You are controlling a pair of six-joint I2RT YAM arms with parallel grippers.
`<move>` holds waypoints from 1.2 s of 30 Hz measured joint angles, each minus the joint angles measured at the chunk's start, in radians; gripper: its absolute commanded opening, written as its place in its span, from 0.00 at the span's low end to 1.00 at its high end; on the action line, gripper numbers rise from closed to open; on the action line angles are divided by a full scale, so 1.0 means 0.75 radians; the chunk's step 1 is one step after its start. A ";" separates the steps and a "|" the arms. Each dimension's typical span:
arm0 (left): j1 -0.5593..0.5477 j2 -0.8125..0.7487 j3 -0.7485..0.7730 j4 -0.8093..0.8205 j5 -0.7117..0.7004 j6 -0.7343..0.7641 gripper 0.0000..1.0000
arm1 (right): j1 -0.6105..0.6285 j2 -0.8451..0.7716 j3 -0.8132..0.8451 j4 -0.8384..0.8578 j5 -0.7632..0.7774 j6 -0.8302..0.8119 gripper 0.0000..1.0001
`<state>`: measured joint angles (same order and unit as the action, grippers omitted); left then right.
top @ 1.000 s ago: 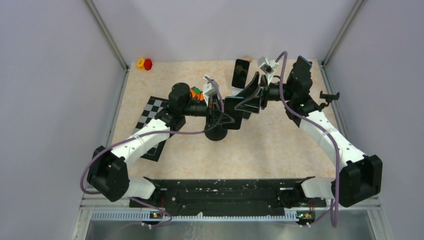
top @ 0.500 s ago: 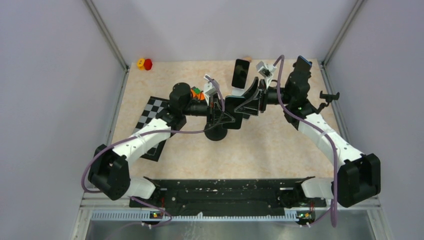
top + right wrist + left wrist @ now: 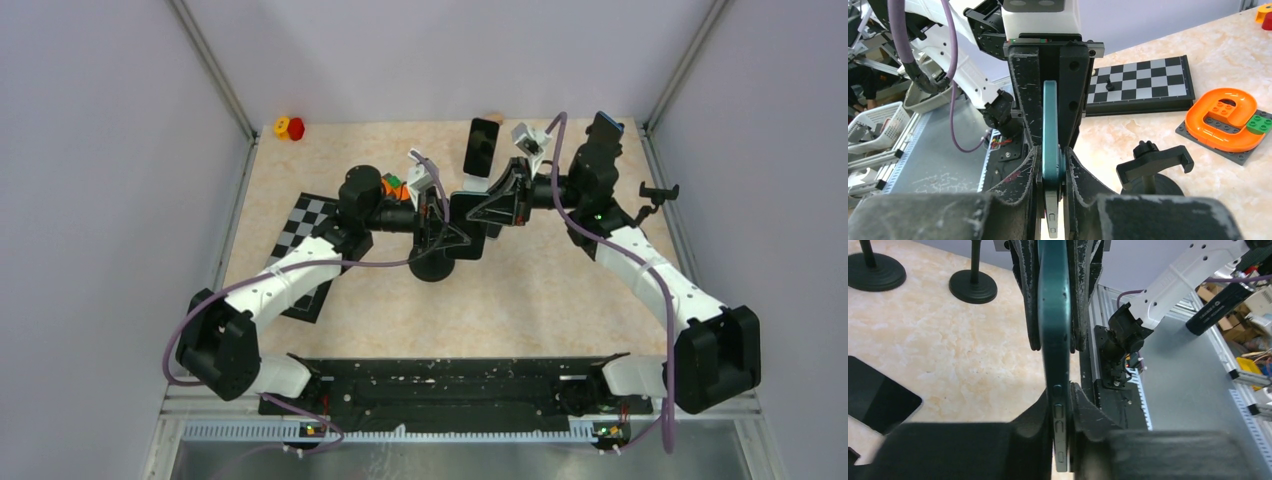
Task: Place the phone on the phone stand
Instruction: Adjust the phone, then install the phone on the phone stand.
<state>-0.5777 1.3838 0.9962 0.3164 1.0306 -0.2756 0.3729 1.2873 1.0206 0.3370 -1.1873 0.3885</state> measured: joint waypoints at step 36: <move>-0.206 0.085 0.208 -0.610 -1.374 0.396 0.91 | -0.332 -0.315 -0.092 -0.320 0.131 -0.260 0.00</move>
<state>-0.7322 1.4475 1.1522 -0.1410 0.0002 0.0216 0.1238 1.0508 0.9516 0.0967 -1.0893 0.1932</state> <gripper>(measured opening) 0.951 0.139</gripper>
